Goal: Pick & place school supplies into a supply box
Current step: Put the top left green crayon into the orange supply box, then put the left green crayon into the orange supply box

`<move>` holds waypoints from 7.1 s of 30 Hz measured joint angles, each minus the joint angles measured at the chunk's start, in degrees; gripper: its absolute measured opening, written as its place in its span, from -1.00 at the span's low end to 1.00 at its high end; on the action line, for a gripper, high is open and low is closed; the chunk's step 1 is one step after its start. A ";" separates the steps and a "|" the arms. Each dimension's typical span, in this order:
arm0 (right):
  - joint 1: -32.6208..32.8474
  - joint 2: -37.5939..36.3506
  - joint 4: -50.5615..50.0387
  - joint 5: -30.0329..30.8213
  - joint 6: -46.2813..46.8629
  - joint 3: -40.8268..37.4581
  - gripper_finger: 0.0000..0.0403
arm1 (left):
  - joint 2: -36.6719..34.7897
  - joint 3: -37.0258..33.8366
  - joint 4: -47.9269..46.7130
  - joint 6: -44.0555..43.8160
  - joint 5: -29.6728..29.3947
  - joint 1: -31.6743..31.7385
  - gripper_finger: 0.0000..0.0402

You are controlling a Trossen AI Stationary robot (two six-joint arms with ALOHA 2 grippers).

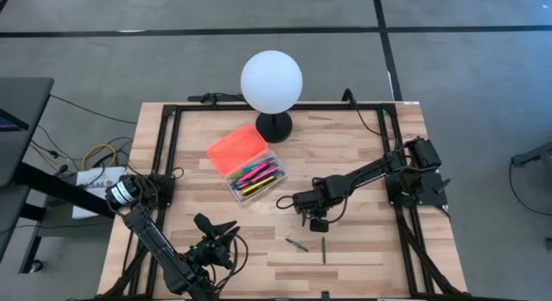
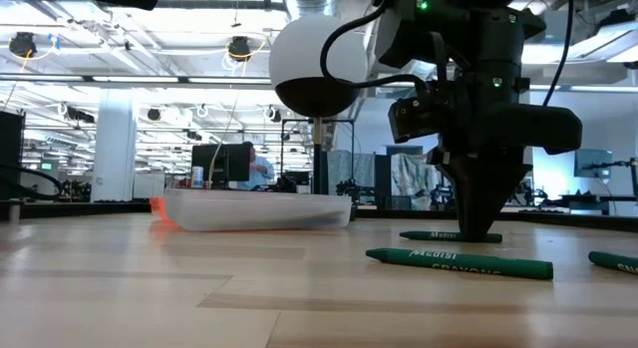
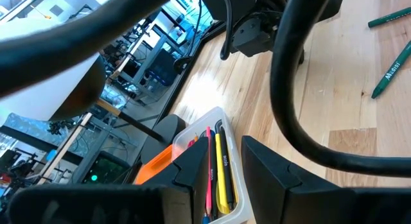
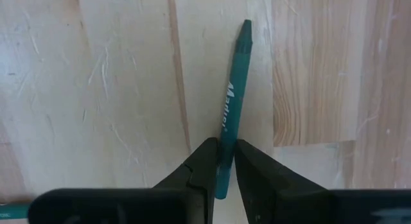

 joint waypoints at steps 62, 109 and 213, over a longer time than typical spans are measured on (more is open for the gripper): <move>7.48 0.63 2.19 28.54 -16.40 7.65 -0.99 | -0.01 0.00 0.00 -0.07 0.52 0.03 -0.57; -6.54 2.68 25.78 21.48 -39.89 9.34 -0.38 | -0.04 -0.02 -0.21 0.31 2.06 0.05 -0.57; 26.53 -39.28 96.33 25.84 -21.58 -61.59 -0.49 | 13.66 0.35 76.11 69.61 70.03 32.22 -0.62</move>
